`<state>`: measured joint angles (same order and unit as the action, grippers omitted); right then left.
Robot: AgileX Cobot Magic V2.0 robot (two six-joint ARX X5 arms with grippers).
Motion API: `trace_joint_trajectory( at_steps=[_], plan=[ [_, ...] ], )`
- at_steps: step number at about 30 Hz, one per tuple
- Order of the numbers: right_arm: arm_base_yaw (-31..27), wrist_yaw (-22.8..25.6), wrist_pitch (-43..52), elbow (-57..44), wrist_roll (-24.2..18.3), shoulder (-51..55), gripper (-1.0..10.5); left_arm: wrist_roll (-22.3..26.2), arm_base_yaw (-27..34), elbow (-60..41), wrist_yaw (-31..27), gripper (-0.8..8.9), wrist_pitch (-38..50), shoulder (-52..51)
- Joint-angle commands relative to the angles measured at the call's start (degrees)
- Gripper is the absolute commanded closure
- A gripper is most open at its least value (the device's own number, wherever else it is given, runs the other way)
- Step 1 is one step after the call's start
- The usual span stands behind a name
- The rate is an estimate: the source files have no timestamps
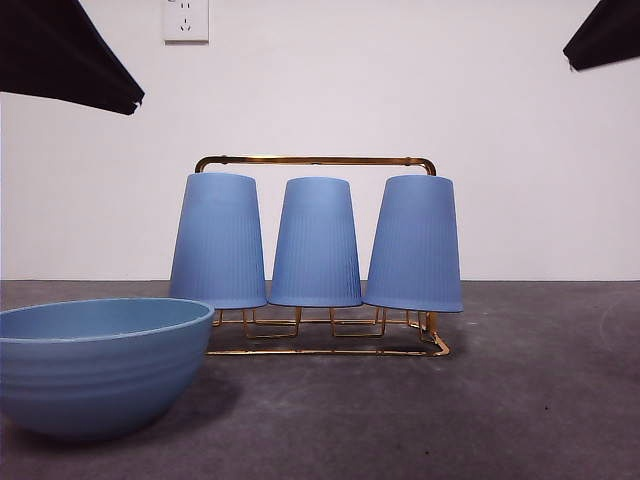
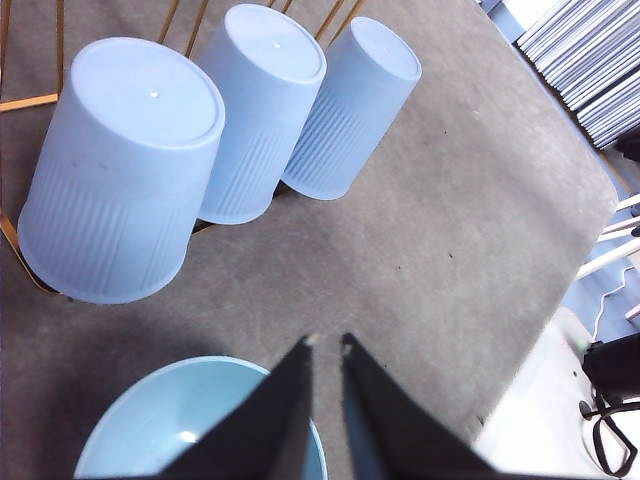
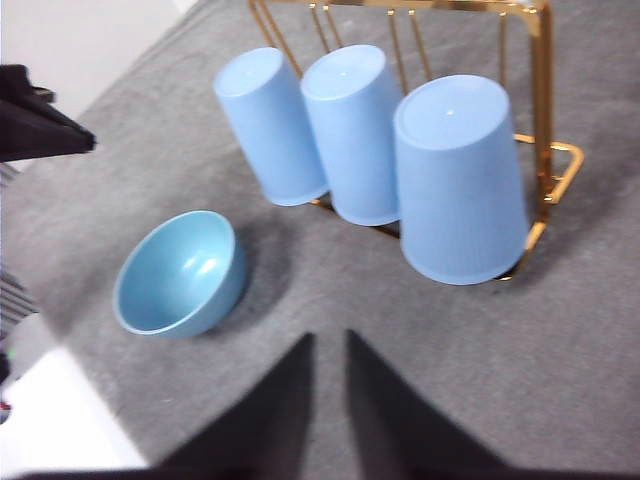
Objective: Right arm lift cup from the cupboard, then place it on the right of the bowl
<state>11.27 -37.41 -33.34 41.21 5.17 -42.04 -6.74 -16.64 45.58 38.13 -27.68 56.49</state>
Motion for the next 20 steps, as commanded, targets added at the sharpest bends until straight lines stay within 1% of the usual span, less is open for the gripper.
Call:
trace_joint_trajectory(
  at_steps=[1,3,4,6,8,12,17,20],
  plan=[
    [0.3,0.8,0.7,0.9,-1.1,-0.3,6.3,1.7,-0.2,1.0,0.7,5.74,1.4,0.4],
    [0.3,1.0,0.7,0.9,-1.1,-0.4,5.0,1.6,-0.2,1.0,0.7,4.45,2.3,0.4],
    [0.3,1.0,0.7,0.9,-1.1,-0.4,4.7,1.6,-0.2,1.0,0.7,3.83,2.6,0.4],
    [0.3,1.0,0.7,0.9,-0.7,-0.4,4.6,1.6,-0.2,1.0,0.7,2.98,3.3,0.4],
    [0.3,1.0,0.3,0.9,0.5,-0.4,4.6,1.6,-0.2,1.0,0.7,2.47,3.6,0.4],
    [0.3,1.1,0.4,1.1,3.2,-1.8,4.6,1.6,-0.2,1.0,0.7,2.48,3.8,0.4],
    [2.1,2.3,-2.5,6.1,2.6,-7.6,4.6,1.6,-0.2,1.0,0.7,2.51,3.8,0.4],
    [4.8,6.8,-6.7,12.5,0.6,-13.2,4.6,1.6,-0.2,1.0,0.7,2.51,4.0,0.4]
  ],
)
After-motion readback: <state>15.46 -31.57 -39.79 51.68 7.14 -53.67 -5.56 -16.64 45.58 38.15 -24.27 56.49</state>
